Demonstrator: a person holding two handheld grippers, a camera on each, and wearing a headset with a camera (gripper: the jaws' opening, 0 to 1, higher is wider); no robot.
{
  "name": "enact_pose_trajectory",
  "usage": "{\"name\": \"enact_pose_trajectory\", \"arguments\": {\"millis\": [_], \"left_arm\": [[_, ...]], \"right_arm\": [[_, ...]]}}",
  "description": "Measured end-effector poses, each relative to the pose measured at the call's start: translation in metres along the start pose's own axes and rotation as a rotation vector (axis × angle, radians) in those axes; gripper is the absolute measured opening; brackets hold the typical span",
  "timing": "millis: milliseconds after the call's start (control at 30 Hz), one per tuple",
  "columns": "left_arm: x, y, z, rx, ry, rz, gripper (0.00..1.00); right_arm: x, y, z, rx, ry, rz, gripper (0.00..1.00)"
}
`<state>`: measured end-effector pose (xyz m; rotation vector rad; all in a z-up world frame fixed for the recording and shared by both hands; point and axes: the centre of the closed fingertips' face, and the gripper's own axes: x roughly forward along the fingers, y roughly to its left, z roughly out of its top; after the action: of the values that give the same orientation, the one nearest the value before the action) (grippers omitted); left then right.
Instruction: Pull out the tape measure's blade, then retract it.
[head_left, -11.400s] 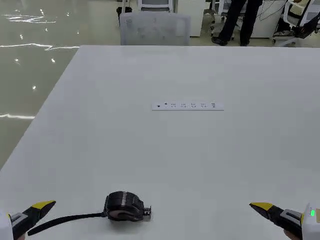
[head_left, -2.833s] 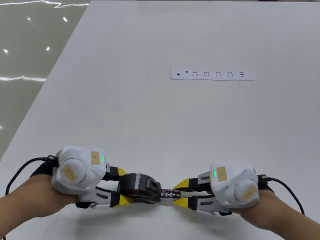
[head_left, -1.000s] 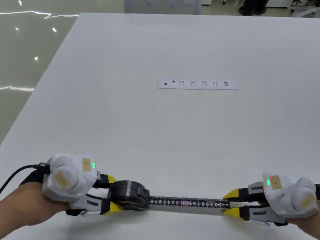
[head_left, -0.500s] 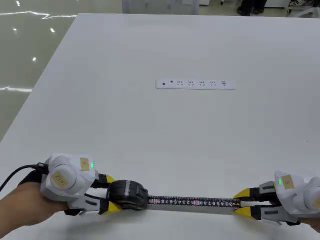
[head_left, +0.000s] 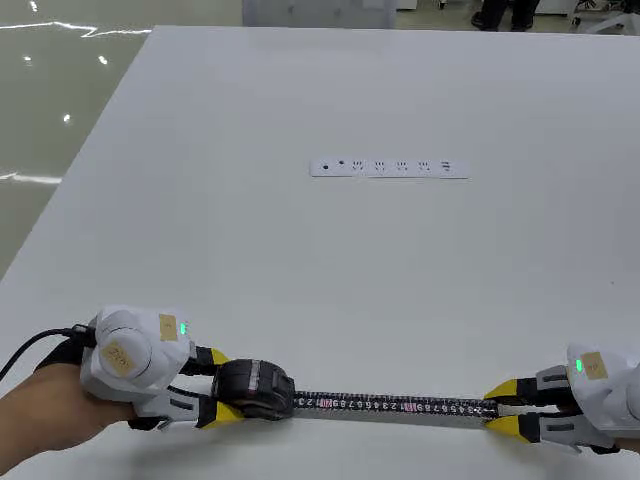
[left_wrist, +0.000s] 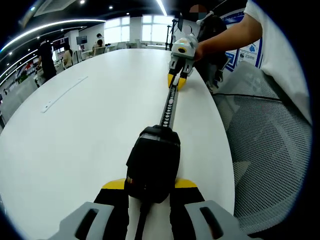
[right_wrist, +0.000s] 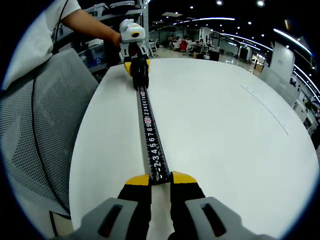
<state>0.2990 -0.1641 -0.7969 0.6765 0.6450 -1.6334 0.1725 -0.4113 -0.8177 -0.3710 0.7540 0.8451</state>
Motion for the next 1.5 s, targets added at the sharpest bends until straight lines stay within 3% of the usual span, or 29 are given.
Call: {"name": "enact_pose_trajectory", "arguments": {"millis": [467, 867, 933, 1500], "left_arm": [[-0.0001, 0.0, 0.0001, 0.0, 0.01, 0.002, 0.28], [0.0006, -0.0009, 0.001, -0.006, 0.009, 0.006, 0.29], [0.0009, -0.0011, 0.0018, -0.031, 0.007, 0.006, 0.29], [0.002, 0.0, 0.0011, -0.033, 0.023, 0.017, 0.3]], "right_arm": [[-0.0011, -0.0019, -0.0003, 0.008, 0.002, 0.017, 0.11], [-0.0013, -0.0022, -0.0018, 0.081, -0.026, 0.022, 0.12], [-0.0017, -0.0011, -0.0014, 0.072, -0.024, 0.025, 0.12], [-0.001, 0.0017, -0.0015, 0.055, 0.001, 0.031, 0.13]]}}
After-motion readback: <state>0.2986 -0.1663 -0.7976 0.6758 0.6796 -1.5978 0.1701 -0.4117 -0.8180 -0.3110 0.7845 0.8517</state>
